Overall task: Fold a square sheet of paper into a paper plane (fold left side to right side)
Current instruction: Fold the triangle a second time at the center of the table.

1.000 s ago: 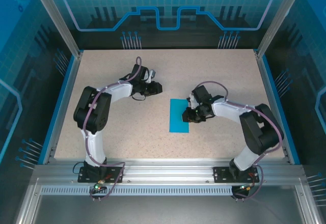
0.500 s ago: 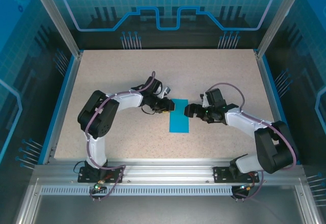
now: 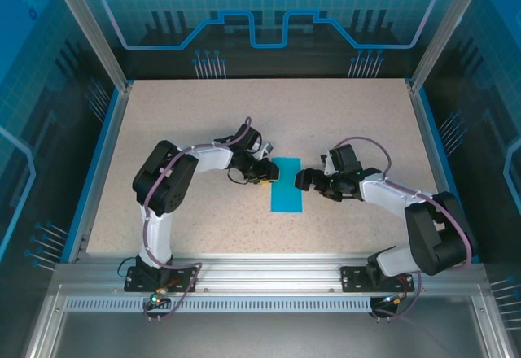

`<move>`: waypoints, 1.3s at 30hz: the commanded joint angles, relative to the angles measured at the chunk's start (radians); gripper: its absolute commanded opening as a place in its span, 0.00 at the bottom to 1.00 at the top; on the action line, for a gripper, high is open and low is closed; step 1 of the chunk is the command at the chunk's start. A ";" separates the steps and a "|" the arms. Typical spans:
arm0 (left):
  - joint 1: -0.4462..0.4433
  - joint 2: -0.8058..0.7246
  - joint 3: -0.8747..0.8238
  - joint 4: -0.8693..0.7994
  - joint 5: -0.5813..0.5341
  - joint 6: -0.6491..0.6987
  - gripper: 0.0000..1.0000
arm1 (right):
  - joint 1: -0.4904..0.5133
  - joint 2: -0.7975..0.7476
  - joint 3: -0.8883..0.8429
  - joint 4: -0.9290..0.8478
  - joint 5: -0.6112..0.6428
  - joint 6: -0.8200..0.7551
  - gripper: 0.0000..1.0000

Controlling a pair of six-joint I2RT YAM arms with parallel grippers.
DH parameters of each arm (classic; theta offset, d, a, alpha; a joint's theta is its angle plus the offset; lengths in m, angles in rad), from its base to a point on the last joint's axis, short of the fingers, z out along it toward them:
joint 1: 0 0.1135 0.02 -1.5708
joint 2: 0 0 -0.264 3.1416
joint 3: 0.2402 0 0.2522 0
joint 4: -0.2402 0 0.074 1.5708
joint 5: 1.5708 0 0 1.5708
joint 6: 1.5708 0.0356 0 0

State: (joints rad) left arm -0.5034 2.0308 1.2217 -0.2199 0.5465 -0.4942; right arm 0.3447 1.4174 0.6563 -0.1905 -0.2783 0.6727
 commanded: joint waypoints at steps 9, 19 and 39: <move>-0.017 0.005 0.005 -0.124 -0.077 0.043 0.31 | 0.001 0.118 0.106 -0.155 -0.170 -0.051 0.75; -0.021 0.003 0.004 -0.125 -0.079 0.042 0.31 | 0.051 0.185 0.135 -0.179 -0.192 -0.015 0.67; -0.022 0.003 0.002 -0.113 -0.070 0.038 0.31 | 0.075 0.215 0.132 -0.140 -0.248 0.019 0.56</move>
State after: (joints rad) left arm -0.5137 2.0300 1.2335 -0.2569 0.5121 -0.4694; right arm 0.4015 1.6173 0.7765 -0.3428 -0.4850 0.6708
